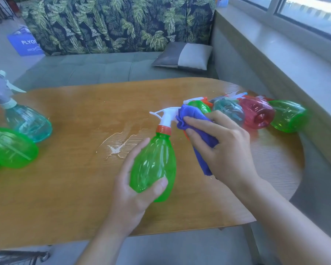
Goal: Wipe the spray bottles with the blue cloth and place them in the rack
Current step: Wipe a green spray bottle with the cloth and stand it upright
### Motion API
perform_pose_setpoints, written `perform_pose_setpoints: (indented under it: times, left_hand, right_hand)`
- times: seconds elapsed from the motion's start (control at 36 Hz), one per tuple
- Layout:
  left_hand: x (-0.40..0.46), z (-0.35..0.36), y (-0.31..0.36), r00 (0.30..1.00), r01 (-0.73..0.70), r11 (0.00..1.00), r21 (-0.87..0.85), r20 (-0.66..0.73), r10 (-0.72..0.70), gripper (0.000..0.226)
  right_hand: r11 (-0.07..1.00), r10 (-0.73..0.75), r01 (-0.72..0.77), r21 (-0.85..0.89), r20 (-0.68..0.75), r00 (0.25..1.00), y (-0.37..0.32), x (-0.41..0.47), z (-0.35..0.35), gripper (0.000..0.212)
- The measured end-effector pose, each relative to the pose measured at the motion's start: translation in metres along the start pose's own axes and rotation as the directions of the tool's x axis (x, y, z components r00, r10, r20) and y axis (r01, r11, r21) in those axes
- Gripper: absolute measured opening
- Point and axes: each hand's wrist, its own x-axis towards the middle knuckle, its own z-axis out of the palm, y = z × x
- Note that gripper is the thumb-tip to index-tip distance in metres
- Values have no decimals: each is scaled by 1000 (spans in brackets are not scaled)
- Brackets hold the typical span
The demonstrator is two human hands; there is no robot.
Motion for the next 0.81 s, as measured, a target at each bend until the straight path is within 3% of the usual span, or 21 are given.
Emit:
perform_pose_setpoints:
  times: [0.25, 0.42, 0.67, 0.81]
  left_hand:
    - [5, -10, -9, 991, 50, 996, -74, -122, -59, 79]
    - [2, -6, -5, 1000, 14, 1000, 27, -4, -14, 80]
    - [0, -3, -5, 999, 14, 999, 30, 34, -15, 79]
    - [0, -2, -4, 998, 14, 999, 28, 54, -16, 80]
  right_hand:
    - [998, 70, -68, -19, 272, 960, 14, -2, 1, 17]
    - [987, 142, -142, 73, 2, 990, 9, 8, -7, 18]
    - [976, 210, -209, 58, -5, 978, 20, 7, -7, 19]
    - [989, 135, -134, 61, -11, 991, 14, 5, -5, 20]
